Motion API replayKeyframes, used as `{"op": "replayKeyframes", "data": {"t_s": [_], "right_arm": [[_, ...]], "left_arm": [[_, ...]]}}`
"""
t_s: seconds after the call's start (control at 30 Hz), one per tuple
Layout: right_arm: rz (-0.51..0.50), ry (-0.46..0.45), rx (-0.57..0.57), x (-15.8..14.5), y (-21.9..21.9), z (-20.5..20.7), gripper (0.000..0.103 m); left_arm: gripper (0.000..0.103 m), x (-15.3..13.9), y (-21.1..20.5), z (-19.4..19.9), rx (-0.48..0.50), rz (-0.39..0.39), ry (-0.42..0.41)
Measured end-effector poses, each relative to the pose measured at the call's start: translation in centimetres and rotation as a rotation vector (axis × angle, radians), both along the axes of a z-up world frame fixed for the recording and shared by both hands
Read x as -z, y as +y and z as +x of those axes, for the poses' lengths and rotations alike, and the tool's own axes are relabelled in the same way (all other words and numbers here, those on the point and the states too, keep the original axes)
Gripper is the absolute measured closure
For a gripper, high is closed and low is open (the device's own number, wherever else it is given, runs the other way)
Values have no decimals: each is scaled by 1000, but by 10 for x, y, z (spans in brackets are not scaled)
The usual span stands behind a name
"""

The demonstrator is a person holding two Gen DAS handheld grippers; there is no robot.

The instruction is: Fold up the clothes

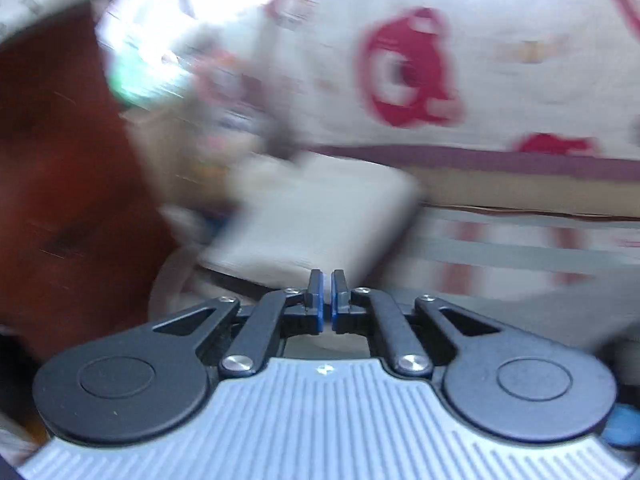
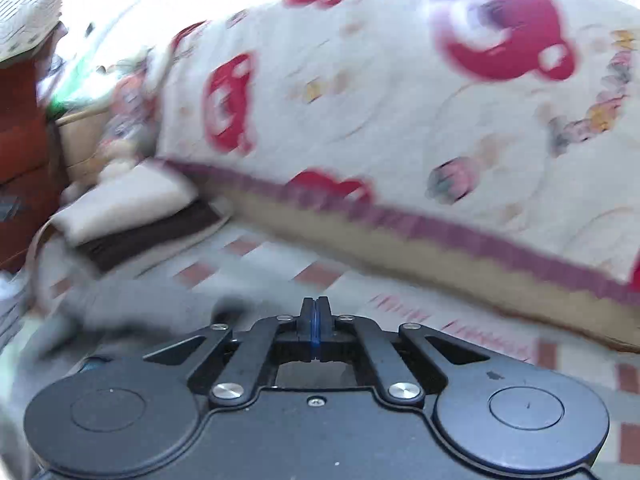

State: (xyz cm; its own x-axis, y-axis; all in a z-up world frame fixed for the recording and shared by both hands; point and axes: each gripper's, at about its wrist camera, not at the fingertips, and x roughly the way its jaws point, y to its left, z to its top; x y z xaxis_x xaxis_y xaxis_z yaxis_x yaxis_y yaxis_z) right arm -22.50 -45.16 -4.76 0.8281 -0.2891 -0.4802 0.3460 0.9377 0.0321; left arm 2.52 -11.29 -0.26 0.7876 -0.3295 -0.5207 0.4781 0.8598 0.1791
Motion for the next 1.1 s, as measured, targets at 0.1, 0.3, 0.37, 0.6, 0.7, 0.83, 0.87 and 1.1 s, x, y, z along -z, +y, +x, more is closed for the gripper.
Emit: {"op": "replayKeyframes", "data": {"t_s": [0.1, 0.3, 0.37, 0.6, 0.7, 0.83, 0.87, 1.1], "right_arm": [[210, 32, -63, 3, -46, 5, 102], [518, 127, -194, 60, -52, -13, 62], [655, 156, -197, 88, -47, -17, 44], [1080, 99, -30, 166, -51, -8, 31], [1112, 110, 51, 182, -48, 11, 19], [1067, 92, 44, 184, -27, 28, 46], [982, 61, 3, 177, -19, 29, 69], [506, -44, -56, 108, -10, 1, 91]], "left_arm": [[61, 29, -14, -3, 154, -6, 155], [38, 102, -46, -18, 255, 301, 117], [34, 124, -54, -19, 232, 443, 119], [26, 141, -56, 2, 191, 420, 193], [24, 148, -60, 23, 156, 357, 249], [24, 156, -63, 40, 98, 282, 282], [35, 158, -63, 42, 83, 277, 272], [89, 135, -66, 22, -25, 345, -20]]}}
